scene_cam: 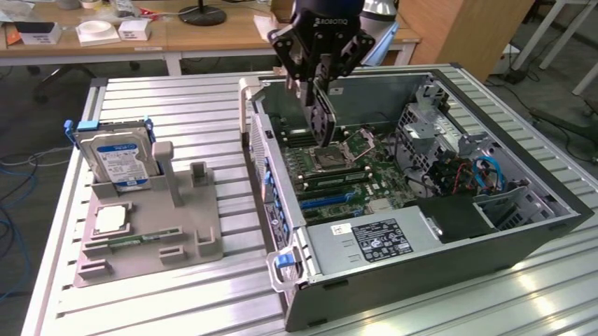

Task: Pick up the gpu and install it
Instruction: 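Pick up the gpu and move the gpu toward the slot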

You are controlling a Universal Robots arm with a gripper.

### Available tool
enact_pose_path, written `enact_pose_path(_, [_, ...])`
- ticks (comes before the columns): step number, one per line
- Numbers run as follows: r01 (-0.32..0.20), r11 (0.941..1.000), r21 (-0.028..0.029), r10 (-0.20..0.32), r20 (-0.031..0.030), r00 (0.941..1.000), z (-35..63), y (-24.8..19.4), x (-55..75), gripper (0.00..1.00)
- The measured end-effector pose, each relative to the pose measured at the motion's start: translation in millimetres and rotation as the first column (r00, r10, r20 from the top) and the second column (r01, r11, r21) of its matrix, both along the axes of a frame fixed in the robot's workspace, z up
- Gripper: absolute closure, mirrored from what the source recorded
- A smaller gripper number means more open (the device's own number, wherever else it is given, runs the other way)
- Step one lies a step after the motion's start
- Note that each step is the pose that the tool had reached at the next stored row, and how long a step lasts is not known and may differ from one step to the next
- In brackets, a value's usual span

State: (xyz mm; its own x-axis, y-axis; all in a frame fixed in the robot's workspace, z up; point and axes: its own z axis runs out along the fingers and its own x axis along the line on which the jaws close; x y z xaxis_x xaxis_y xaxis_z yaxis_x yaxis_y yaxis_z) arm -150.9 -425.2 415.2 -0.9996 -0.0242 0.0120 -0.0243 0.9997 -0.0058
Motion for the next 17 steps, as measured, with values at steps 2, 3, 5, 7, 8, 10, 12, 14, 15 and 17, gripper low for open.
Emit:
enact_pose_path(2, [0.000,1.0000,0.0000,0.000,0.0000,1.0000,0.0,0.0,0.9,0.74])
enact_pose_path(3, [0.000,1.0000,0.0000,0.000,0.0000,1.0000,0.0,0.0,1.4,0.74])
enact_pose_path(5, [0.000,1.0000,0.0000,0.000,0.0000,1.0000,0.0,0.0,2.4,0.74])
enact_pose_path(7, [0.000,1.0000,0.0000,0.000,0.0000,1.0000,0.0,0.0,3.4,0.74])
enact_pose_path(8, [0.000,1.0000,0.0000,0.000,0.0000,1.0000,0.0,0.0,3.9,0.74])
enact_pose_path(10, [0.000,1.0000,0.0000,0.000,0.0000,1.0000,0.0,0.0,4.7,0.74])
enact_pose_path(12, [0.000,1.0000,0.0000,0.000,0.0000,1.0000,0.0,0.0,5.8,0.74])
enact_pose_path(14, [0.000,1.0000,0.0000,0.000,0.0000,1.0000,0.0,0.0,6.8,0.74])
enact_pose_path(15, [0.000,1.0000,-0.0001,0.000,0.0000,1.0000,0.0,0.0,7.3,0.74])
enact_pose_path(17, [0.000,1.0000,0.0000,0.000,0.0000,1.0000,0.0,0.0,8.5,0.74])
